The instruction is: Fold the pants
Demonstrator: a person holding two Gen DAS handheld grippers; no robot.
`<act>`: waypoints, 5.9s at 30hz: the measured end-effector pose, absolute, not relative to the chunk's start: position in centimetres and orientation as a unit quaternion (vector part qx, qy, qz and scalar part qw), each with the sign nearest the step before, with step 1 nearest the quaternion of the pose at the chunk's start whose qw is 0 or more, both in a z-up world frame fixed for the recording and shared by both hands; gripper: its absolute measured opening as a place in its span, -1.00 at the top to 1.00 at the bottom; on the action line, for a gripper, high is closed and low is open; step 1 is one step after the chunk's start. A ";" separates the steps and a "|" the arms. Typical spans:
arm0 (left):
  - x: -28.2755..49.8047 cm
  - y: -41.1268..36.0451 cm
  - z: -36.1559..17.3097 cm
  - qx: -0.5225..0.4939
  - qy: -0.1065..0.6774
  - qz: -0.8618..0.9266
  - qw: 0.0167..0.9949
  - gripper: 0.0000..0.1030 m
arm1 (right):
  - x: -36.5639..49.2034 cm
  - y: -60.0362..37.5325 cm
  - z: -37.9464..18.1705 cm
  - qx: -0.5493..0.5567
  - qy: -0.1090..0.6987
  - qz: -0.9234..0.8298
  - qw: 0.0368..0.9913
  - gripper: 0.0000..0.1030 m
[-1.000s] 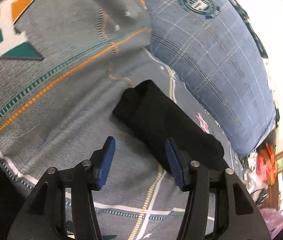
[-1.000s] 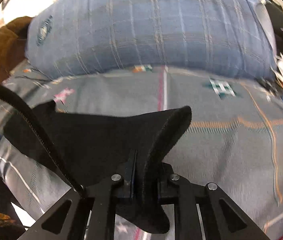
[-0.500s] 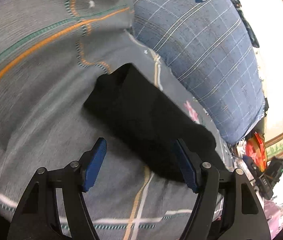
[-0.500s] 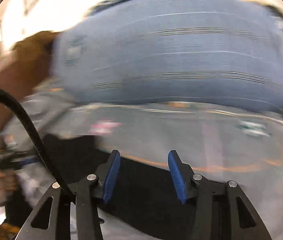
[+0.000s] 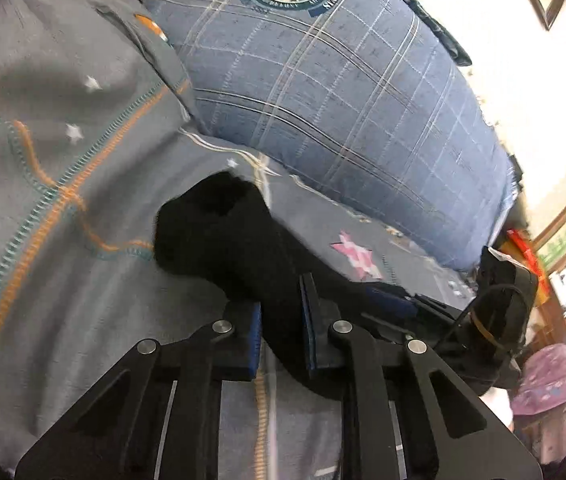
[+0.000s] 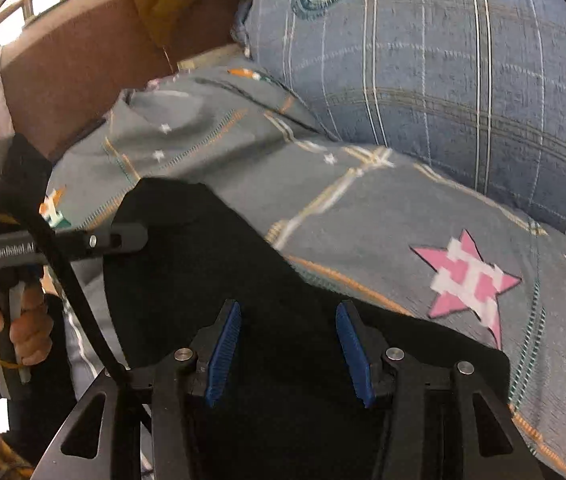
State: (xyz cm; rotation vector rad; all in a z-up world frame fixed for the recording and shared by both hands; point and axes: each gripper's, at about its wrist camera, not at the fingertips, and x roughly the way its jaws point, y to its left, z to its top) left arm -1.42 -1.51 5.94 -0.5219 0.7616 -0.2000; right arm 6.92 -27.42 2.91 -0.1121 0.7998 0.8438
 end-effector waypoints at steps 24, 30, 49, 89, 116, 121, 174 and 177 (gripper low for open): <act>-6.4 -5.2 6.9 -0.177 0.391 -0.015 0.903 0.07 | -0.6 -42.6 3.0 0.040 0.379 0.286 0.879 -0.09; -4.2 -12.5 7.3 -0.159 0.394 -0.126 0.896 -0.33 | -5.1 -51.6 2.0 0.128 0.394 0.205 0.887 -0.18; 6.7 -44.4 4.7 0.014 0.496 -0.462 0.735 -0.34 | -8.6 -60.3 -1.9 0.248 0.364 0.128 0.889 -0.42; 9.3 -32.8 9.6 -0.143 0.444 -0.463 0.754 0.76 | -7.2 -48.9 7.2 0.152 0.265 0.285 0.909 0.73; 1.0 -23.1 2.9 -0.144 0.485 -0.174 0.845 0.48 | -1.6 -45.2 3.7 0.134 0.373 0.263 0.880 0.01; 0.0 -21.8 2.1 -0.154 0.491 -0.159 0.843 0.51 | -2.0 -43.7 5.2 0.126 0.343 0.299 0.881 0.01; -3.9 -2.2 1.3 -0.358 0.360 -0.005 0.862 0.45 | 13.5 -14.5 0.8 -0.055 0.462 0.516 0.719 0.19; -4.4 -2.0 2.3 -0.371 0.341 -0.025 0.863 0.57 | 13.6 -14.7 1.1 -0.040 0.458 0.524 0.717 0.42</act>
